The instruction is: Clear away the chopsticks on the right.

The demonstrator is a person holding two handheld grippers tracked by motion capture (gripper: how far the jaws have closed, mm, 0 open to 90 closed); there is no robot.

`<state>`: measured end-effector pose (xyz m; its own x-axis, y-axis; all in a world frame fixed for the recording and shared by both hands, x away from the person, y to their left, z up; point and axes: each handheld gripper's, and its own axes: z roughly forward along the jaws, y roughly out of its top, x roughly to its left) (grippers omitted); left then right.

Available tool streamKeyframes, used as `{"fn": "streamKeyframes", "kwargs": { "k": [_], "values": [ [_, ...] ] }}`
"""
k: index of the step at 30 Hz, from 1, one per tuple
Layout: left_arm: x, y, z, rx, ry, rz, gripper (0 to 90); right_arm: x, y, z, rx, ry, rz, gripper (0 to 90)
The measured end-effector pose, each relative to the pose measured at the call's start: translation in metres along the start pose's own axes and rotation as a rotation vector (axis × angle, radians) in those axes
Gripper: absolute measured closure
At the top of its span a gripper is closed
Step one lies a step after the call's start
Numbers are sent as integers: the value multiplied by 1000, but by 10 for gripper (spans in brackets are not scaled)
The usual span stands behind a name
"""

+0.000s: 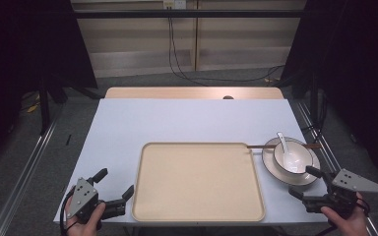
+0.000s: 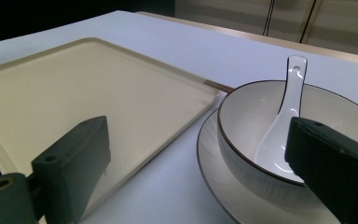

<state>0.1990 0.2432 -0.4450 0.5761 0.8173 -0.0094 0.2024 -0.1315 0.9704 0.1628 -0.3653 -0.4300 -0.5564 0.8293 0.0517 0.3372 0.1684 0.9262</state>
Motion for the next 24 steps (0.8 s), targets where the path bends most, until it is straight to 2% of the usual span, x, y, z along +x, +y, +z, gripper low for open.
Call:
{"fn": "streamKeyframes", "kwargs": {
  "k": [4,5,7,10,12,13,14,15,18,22,24],
  "values": [
    [0,0,-1,3,-3,11,15,-3,0,0,11,5,21,60],
    [0,0,-1,2,-36,16,14,-5,0,0,19,13,28,62],
    [0,0,-1,7,-28,22,15,-5,0,-1,17,16,34,67],
    [-1,-1,0,21,-7,28,15,-4,0,0,20,21,16,89],
    [1,-3,1,26,0,9,15,-5,0,-1,29,47,19,152],
    [1,-3,1,26,0,9,15,-5,0,-1,29,47,19,152],
    [1,-2,0,29,7,19,15,-6,1,-1,37,67,21,163],
    [1,-2,0,31,2,30,15,-8,2,-2,45,70,21,166],
    [0,-2,0,22,-9,27,15,-10,3,-4,43,92,28,177],
    [1,-2,-1,28,-6,22,15,-15,4,-9,72,106,1,176],
    [2,-2,-1,26,1,21,15,-18,5,-11,90,88,-27,174]
  ]
}}
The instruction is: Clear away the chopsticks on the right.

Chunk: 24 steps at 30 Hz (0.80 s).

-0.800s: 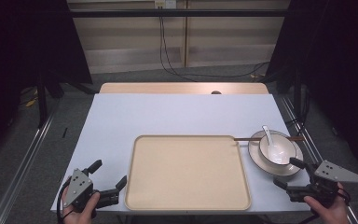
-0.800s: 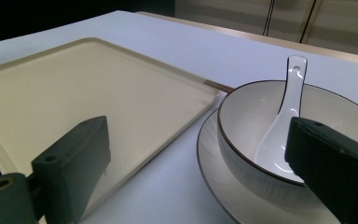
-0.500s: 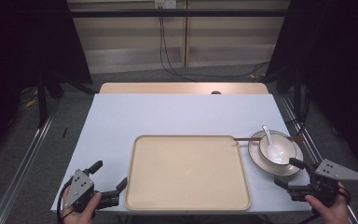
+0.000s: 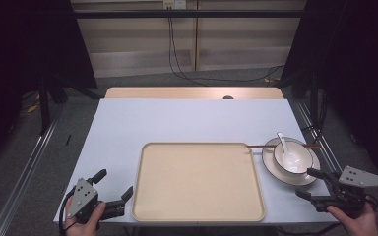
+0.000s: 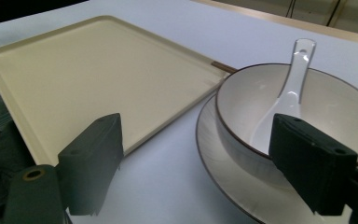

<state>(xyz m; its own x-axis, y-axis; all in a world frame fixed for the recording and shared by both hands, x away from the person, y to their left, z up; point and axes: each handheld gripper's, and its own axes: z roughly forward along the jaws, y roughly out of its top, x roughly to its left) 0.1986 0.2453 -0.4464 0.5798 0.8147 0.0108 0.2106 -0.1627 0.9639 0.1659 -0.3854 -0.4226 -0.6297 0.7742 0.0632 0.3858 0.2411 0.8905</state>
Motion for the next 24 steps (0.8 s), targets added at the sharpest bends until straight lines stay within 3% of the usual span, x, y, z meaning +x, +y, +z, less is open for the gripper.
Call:
{"fn": "streamKeyframes", "kwargs": {
  "k": [2,5,7,8,9,10,12,14,15,16,17,18,24],
  "values": [
    [0,0,0,-3,-2,-4,15,-5,0,-4,4,0,14,188],
    [0,0,0,3,-2,9,15,-10,1,-6,8,7,-3,239],
    [0,1,1,3,-7,16,15,-17,1,-8,20,21,-20,359],
    [0,1,1,6,-17,14,15,-24,3,-8,28,-1,-30,376],
    [0,1,1,5,-17,6,15,-24,3,-8,28,-1,-30,376],
    [0,0,1,4,-17,4,14,-31,7,-8,31,13,-41,442],
    [1,1,1,6,-14,9,14,-34,10,-8,30,12,-51,447],
    [1,0,1,7,-10,9,14,-39,18,-7,50,8,-92,454],
    [1,0,1,7,-14,9,14,-43,24,-5,59,30,-105,468],
    [0,0,1,8,-12,11,14,-51,30,-2,82,42,-129,533],
    [0,0,1,8,-12,11,14,-51,30,-2,82,42,-129,533],
    [0,0,1,2,-15,4,14,-62,36,1,97,51,-136,524],
    [-1,0,1,14,-13,6,14,-86,46,3,124,51,-144,502]
  ]
}}
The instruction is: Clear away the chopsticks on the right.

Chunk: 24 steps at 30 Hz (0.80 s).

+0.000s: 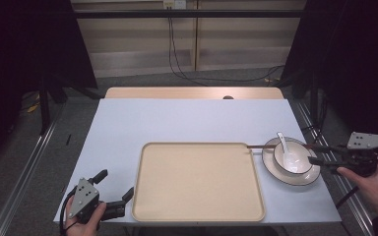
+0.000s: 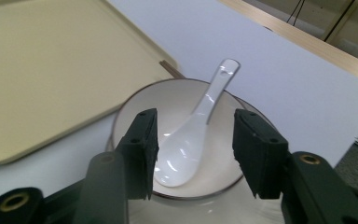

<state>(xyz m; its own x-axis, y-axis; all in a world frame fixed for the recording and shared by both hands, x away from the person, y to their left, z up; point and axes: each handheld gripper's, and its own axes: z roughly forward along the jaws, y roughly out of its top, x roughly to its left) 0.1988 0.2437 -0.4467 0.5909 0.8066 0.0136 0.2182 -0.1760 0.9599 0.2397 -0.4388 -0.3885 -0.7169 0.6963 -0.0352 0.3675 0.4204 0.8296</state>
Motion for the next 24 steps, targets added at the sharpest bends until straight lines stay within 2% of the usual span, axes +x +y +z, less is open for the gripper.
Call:
{"fn": "streamKeyframes", "kwargs": {
  "k": [2,3,4,5,6,8,9,10,11,12,13,17,18,19,21,22,24],
  "values": [
    [0,1,0,2,0,12,14,-16,2,1,49,1,-10,495],
    [0,1,0,2,0,12,14,-16,2,1,49,1,-10,495],
    [0,1,0,7,7,26,14,-21,3,2,54,4,-8,495],
    [-1,1,0,5,2,20,14,-27,3,3,62,0,-12,491],
    [-2,1,0,15,5,35,14,-39,3,4,68,-19,-3,504],
    [-3,1,1,8,-3,29,14,-47,3,6,67,-28,1,522],
    [-3,1,1,8,-3,29,14,-47,3,6,67,-28,1,522],
    [-3,1,1,7,-4,27,14,-52,3,7,80,-34,-1,527],
    [-3,1,1,10,-1,33,14,-61,4,11,121,-40,-7,524],
    [-3,1,1,12,-1,40,14,-61,4,11,121,-40,-7,524],
    [-3,1,1,10,-2,41,14,-69,5,17,161,-30,-11,516],
    [-3,1,1,10,-3,37,14,-83,8,30,245,-22,-2,455],
    [-3,1,1,10,-3,37,14,-83,8,30,245,-22,-2,455],
    [-3,1,1,8,-2,33,14,-86,9,34,267,-35,2,436],
    [-2,1,1,7,-6,31,14,-93,9,46,311,-22,24,408],
    [-2,1,1,8,-4,31,14,-95,9,50,326,-35,17,401],
    [-2,1,1,9,-3,31,14,-98,10,57,327,-12,17,478]
  ]
}}
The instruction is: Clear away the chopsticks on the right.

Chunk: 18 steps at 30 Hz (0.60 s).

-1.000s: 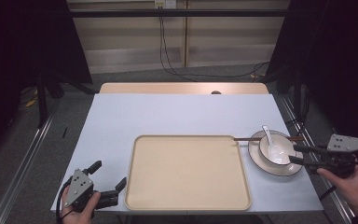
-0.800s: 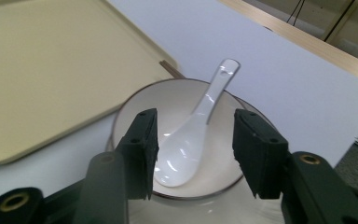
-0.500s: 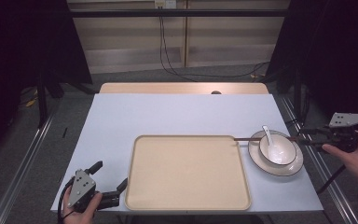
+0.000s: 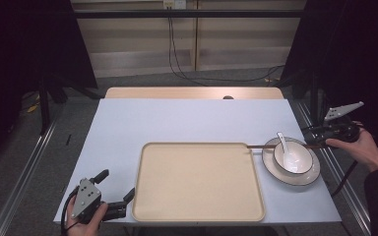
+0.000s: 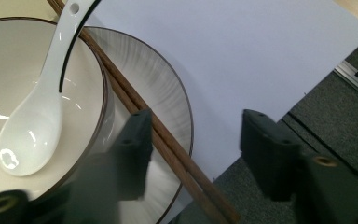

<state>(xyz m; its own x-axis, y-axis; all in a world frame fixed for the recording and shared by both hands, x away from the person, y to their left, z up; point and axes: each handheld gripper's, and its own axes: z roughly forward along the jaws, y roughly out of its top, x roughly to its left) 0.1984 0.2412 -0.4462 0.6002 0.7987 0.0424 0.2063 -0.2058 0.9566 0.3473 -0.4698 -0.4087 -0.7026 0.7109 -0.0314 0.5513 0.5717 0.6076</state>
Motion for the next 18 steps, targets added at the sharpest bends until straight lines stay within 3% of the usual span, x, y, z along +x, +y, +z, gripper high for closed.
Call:
{"fn": "streamKeyframes", "kwargs": {
  "k": [3,4,8,11,18],
  "values": [
    [0,0,0,-2,-1,-1,14,0,2,6,1,19,-11,598],
    [1,0,0,2,1,4,14,1,4,13,20,25,-49,658],
    [1,0,0,-6,-2,1,14,3,8,18,35,62,-67,704],
    [1,0,0,-6,0,-3,14,4,11,24,48,73,-114,729],
    [2,0,0,-4,0,-2,14,7,11,30,75,80,-128,752]
  ]
}}
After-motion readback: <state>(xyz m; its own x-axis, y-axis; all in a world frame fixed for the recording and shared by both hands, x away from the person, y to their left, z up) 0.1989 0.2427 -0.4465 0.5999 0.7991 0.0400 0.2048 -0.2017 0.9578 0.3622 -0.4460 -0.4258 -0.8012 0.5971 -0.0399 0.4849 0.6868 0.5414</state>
